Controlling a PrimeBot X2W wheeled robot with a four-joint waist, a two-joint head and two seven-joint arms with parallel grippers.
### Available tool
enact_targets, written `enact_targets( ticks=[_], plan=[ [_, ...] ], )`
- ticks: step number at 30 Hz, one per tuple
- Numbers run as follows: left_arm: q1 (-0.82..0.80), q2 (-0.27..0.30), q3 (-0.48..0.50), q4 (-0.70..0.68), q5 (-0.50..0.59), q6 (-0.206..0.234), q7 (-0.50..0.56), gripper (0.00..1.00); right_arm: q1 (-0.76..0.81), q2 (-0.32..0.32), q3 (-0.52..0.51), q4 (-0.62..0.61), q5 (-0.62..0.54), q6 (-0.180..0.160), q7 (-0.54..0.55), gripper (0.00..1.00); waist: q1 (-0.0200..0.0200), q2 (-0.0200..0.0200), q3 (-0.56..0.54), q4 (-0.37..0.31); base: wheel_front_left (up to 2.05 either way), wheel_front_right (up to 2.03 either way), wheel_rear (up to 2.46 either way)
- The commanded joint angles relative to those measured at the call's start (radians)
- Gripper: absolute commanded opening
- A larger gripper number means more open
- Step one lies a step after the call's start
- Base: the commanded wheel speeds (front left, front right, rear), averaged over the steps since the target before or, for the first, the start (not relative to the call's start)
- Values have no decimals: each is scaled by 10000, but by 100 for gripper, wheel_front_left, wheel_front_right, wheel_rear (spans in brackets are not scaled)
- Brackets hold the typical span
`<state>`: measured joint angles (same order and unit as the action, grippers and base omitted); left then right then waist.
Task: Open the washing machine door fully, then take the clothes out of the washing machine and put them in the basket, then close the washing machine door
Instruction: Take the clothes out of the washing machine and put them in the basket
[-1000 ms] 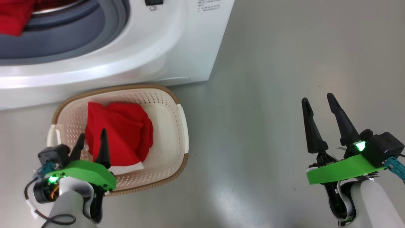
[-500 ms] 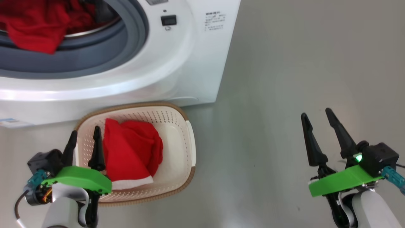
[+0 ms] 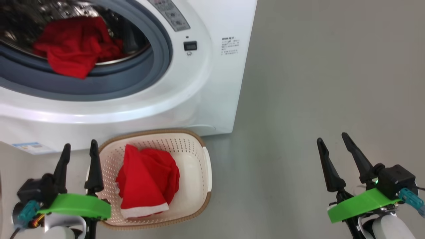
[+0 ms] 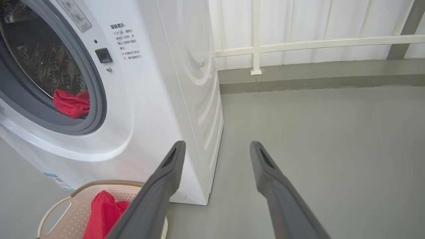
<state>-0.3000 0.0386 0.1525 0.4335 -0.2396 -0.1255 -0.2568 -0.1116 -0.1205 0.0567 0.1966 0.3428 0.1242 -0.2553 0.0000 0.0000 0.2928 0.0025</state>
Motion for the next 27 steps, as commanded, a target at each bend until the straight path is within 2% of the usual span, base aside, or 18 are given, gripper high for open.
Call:
enact_targets(
  ticks=[1, 11, 27],
  plan=[
    [292, 179, 311, -530, 165, -52, -49, 100, 161, -126, 236, -188, 65, 65, -65, 100, 0, 0, -385, 48, 0, 0, 0],
    [1686, 123, 418, -2165, 520, -52, -49, 100, 732, -139, 119, -165, 107, 65, -65, 100, 0, 0, -1218, 40, 0, 0, 0],
    [3475, 117, 251, -3202, 123, 112, -49, 100, 1484, -26, -284, -298, 165, 65, -65, 100, 0, 0, -1636, 86, 0, 0, 0]
  ],
)
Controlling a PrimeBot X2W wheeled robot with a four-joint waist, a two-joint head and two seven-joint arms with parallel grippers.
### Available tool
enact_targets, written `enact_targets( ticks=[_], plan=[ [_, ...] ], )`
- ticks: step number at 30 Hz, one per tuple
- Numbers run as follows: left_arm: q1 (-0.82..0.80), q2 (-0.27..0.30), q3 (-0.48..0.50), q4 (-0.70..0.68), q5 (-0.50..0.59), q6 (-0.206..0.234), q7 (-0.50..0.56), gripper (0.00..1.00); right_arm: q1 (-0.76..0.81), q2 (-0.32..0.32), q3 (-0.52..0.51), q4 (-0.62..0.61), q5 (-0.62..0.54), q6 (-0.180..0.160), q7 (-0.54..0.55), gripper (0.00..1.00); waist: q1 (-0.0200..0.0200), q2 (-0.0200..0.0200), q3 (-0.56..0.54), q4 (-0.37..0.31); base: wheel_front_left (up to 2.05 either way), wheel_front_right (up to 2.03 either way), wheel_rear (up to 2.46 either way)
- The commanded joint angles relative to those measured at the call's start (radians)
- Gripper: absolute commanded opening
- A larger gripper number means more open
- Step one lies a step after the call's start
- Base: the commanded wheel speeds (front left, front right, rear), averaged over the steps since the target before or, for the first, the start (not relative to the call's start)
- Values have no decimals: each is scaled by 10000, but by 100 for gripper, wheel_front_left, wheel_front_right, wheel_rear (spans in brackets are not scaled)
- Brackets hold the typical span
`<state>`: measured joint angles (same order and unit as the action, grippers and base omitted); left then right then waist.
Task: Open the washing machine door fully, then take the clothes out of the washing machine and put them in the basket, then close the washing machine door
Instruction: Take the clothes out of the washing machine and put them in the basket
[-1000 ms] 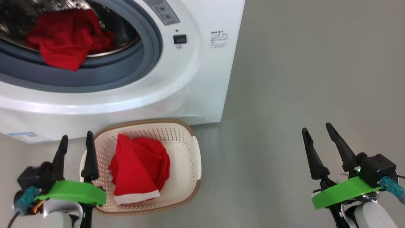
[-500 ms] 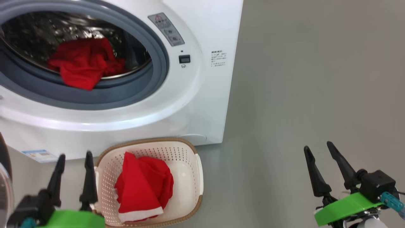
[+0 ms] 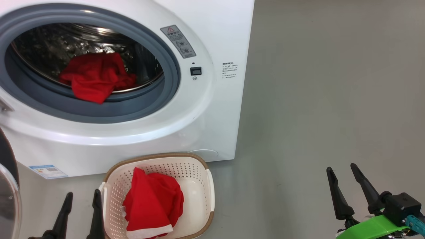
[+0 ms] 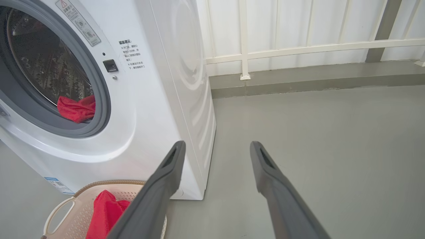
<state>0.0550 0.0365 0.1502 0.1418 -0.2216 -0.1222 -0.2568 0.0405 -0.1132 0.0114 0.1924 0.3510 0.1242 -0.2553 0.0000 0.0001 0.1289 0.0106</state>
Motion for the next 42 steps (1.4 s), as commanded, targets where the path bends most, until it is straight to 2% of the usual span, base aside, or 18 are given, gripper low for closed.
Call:
enact_targets(
  ticks=[1, 16, 26, 34, 42],
  plan=[
    [-65, 138, 249, -297, -82, 102, -49, 100, -30, -94, 156, -255, 82, 65, -65, 100, 0, -1, 5, 17, 0, 0, 0],
    [-556, 138, -198, -29, 172, 170, -49, 100, -159, 3, 171, -302, 51, 65, -65, 100, 0, -1, 313, 107, 0, 0, 0],
    [-3231, 186, -273, 1258, 1238, 211, -49, 100, -884, 144, 204, -489, 1, 65, -65, 100, 0, -1, 1837, 3, 0, 0, 0],
    [-5579, 714, 41, 2696, 1799, 472, -49, 100, -1536, 258, 293, -562, -18, 65, -65, 100, 0, -1, 2859, -314, 0, 0, 0],
    [-7694, 1654, -5, 4441, 2373, 871, -49, 100, -2048, 360, 429, -601, -20, 65, -65, 100, 0, -1, 3619, -740, 0, 0, 0]
  ],
)
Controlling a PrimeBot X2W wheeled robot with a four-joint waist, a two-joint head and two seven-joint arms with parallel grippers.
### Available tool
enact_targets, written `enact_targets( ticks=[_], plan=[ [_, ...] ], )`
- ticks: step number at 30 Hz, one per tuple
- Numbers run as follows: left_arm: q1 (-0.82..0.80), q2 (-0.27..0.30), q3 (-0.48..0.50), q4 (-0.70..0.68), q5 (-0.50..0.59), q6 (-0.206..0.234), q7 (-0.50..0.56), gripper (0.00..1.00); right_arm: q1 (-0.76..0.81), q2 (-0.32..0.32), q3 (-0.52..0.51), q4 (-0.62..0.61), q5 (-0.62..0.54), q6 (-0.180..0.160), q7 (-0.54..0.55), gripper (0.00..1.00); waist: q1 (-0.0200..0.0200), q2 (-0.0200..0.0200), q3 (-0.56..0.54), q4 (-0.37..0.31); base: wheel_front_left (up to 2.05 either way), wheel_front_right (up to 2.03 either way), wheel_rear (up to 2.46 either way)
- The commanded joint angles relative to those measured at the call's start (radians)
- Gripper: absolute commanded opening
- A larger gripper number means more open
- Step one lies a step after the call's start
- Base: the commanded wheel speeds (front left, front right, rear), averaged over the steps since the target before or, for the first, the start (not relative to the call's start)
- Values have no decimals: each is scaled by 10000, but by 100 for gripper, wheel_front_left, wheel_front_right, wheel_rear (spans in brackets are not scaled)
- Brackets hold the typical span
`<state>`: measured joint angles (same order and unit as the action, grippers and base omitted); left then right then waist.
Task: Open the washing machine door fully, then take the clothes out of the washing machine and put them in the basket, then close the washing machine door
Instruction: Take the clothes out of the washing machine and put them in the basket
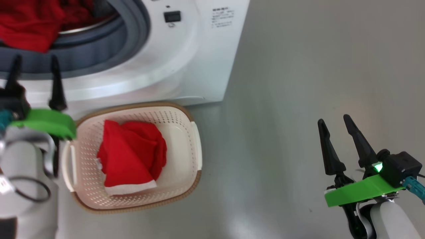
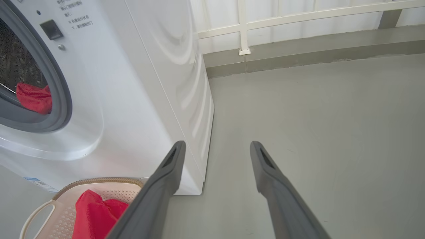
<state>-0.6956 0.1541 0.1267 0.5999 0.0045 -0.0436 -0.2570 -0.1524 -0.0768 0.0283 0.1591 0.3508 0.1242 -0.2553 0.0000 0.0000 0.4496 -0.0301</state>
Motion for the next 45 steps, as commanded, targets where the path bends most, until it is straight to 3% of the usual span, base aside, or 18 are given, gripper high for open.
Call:
enact_targets(
  ticks=[1, 12, 27, 40, 41, 42, 43, 44, 45],
  plan=[
    [-443, 592, 175, 82, 197, 151, -48, 100, -166, 3, 268, -278, -22, 65, -65, 100, 0, 0, 500, -378, 0, 0, 0],
    [-2705, 1538, -420, 2350, 711, 813, -48, 100, -603, 105, 417, -358, -42, 65, -65, 100, 0, 0, 1307, -827, 0, 0, 0],
    [-4258, 3210, -936, 4451, 981, 1372, -48, 100, -839, 189, 910, -398, 9, 65, -65, 100, 0, 0, 1998, -1666, 0, 0, 0],
    [-4775, 3487, -1284, 5078, 856, 1489, -48, 100, -882, 205, 1038, -488, 21, 65, -65, 100, 0, 0, 2304, -1814, 0, 0, 0],
    [-4790, 3493, -1297, 5144, 836, 1522, -48, 85, -889, 208, 1048, -481, 22, 65, -65, 100, 0, 0, 2297, -1818, 0, 0, 0],
    [-4810, 3494, -1310, 5203, 813, 1547, -48, 51, -897, 210, 1054, -477, 23, 65, -65, 100, 0, 0, 2291, -1818, 0, 0, 0],
    [-4829, 3496, -1331, 5241, 796, 1561, -48, 37, -906, 212, 1057, -479, 25, 65, -65, 100, 0, 0, 2286, -1819, 0, 0, 0],
    [-4842, 3501, -1356, 5262, 784, 1574, -48, 13, -915, 214, 1058, -483, 27, 65, -65, 100, 0, 0, 2283, -1815, 0, 0, 0],
    [-4849, 3499, -1379, 5275, 769, 1591, -48, 0, -922, 216, 1054, -488, 25, 65, -65, 100, 0, 0, 2276, -1806, 0, 0, 0]
  ],
)
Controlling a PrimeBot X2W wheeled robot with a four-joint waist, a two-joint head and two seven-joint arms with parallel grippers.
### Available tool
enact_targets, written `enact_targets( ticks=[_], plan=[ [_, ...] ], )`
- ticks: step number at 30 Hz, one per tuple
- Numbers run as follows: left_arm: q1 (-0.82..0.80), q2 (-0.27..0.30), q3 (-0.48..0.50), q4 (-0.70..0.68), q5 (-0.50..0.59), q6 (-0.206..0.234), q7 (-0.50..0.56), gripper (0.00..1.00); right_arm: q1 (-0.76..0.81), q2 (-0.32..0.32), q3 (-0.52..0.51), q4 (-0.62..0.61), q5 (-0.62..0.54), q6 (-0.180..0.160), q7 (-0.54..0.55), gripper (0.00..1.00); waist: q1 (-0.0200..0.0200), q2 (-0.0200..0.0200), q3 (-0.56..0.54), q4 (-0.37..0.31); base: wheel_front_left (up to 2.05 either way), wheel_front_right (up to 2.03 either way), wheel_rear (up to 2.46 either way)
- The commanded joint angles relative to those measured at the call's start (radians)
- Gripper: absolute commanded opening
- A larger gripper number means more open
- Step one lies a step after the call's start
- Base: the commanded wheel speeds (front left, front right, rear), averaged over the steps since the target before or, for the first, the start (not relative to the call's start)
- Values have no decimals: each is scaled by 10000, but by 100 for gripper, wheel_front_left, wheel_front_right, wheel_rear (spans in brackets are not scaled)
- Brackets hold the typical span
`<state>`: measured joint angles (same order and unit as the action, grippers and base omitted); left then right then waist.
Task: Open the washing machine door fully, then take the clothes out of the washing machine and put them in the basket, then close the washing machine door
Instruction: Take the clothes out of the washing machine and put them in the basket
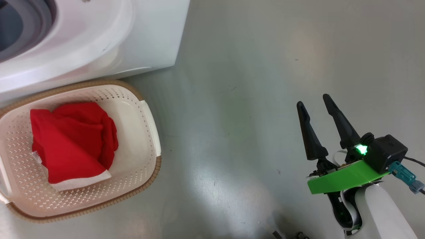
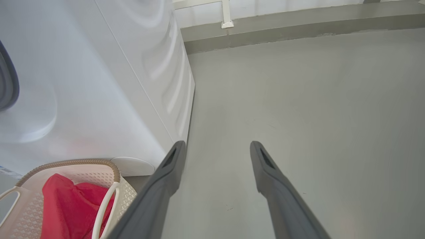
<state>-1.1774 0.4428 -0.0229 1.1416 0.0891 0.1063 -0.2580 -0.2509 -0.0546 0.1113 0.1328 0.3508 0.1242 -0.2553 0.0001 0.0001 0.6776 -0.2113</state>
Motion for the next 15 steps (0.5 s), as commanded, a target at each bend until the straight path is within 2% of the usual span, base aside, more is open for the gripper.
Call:
enact_targets(
  ticks=[1, 11, 15],
  plan=[
    [-35, 603, 92, -135, -92, 109, -38, 0, 56, -4, 218, -232, 23, 65, -65, 100, -1, -1, -11, 16, 0, 0, 0],
    [225, 238, -48, -892, -443, 251, -38, 0, 78, 11, 138, -194, 11, 65, -65, 100, -1, -1, -297, 208, 0, 0, 0],
    [539, 36, 135, -1555, -866, 145, -38, 0, 95, 13, 96, -147, 6, 65, -65, 100, -1, -1, -513, 326, 0, 0, 0]
  ],
)
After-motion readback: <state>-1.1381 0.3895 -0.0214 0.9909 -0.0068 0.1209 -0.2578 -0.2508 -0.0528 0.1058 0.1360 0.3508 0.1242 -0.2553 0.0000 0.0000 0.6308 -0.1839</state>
